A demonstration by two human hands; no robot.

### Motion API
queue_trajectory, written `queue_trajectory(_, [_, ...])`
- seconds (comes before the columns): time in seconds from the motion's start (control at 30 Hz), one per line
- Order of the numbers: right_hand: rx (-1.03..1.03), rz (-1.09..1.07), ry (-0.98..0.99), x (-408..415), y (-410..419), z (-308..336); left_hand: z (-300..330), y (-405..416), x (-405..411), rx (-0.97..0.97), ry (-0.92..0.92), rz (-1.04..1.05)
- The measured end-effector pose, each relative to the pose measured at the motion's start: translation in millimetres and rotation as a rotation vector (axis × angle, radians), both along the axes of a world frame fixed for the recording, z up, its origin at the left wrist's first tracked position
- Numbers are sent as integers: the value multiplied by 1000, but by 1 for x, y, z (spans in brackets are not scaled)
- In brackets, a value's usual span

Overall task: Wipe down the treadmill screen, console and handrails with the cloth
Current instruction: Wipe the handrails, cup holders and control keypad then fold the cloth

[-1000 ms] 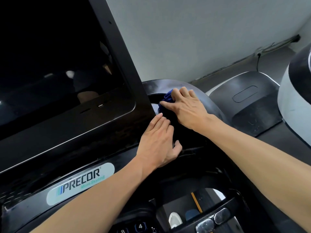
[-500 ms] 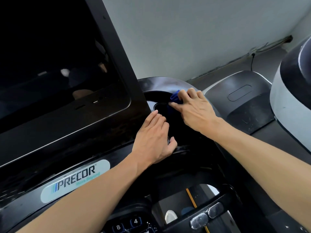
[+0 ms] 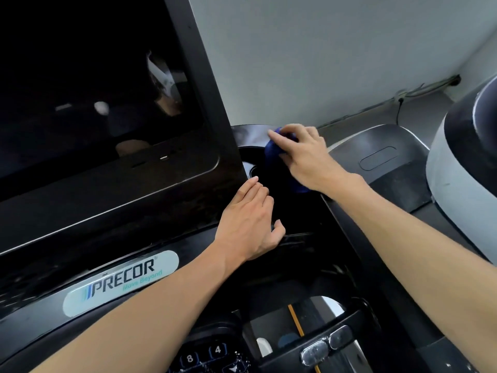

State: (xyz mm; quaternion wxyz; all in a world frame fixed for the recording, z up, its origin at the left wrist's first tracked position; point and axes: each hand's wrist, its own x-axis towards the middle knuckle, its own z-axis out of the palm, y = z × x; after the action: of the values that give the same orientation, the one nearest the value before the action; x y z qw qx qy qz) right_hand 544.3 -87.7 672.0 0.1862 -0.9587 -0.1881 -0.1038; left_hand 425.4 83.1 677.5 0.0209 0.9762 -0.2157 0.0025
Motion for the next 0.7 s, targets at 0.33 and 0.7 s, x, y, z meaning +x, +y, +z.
queue_trajectory(0.33, [-223,-194,-23,-56,-32,-35,0,1,0,19,13,-1])
queue_trajectory(0.7, [-253,-396,245,-68,-20,-18,-3,1,-1,61,-58,-45])
